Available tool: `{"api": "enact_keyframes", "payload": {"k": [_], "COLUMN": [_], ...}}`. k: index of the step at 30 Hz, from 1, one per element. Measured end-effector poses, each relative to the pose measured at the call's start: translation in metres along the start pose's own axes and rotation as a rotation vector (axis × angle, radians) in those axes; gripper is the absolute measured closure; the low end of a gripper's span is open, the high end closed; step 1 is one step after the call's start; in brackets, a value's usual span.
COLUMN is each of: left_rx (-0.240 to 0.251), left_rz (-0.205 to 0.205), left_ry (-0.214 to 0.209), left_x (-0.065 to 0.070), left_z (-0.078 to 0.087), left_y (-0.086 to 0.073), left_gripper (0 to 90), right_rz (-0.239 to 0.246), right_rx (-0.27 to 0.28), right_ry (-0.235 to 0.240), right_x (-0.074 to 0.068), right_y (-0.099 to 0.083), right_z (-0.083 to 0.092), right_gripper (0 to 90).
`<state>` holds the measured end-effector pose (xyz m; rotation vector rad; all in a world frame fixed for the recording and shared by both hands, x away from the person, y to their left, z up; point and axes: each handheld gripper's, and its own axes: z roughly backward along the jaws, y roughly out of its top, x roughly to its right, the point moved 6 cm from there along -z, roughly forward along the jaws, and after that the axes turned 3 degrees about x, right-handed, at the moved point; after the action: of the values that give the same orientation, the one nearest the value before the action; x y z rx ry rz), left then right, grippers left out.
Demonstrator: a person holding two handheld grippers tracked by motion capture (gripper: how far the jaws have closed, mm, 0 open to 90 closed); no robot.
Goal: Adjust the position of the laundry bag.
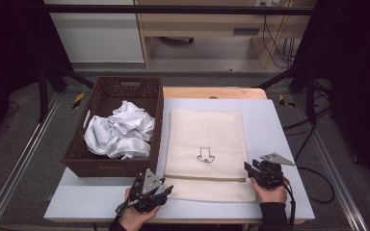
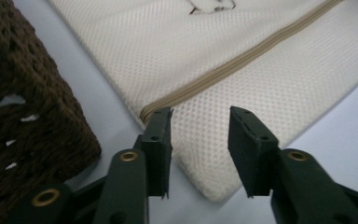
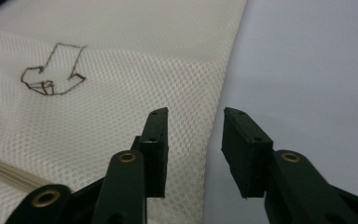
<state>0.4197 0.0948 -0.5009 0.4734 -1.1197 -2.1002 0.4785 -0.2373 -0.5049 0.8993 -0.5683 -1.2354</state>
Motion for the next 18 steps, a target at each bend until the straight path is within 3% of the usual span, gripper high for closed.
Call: {"api": "enact_keyframes", "payload": {"k": [7, 10, 18], "left_rx": [0.052, 0.056, 0.065], "left_rz": [-0.006, -0.013, -0.025], "left_ry": [-0.001, -0.01, -0.024], "left_x": [0.007, 0.008, 0.014], "left_z": [0.002, 0.002, -0.002], "left_y": [0.011, 0.015, 0.026], "left_gripper": [47.4, 45.0, 37.7], "right_rz": [0.016, 0.015, 0.012], "right_rx": [0.044, 0.042, 0.069], "right_ry": [0.0, 0.024, 0.014], "right_x": [-0.002, -0.004, -0.006], "right_y": [-0.003, -0.006, -0.006], "right_z": [0.008, 0.008, 0.013], "right_gripper": [43.3, 40.1, 31.8]}}
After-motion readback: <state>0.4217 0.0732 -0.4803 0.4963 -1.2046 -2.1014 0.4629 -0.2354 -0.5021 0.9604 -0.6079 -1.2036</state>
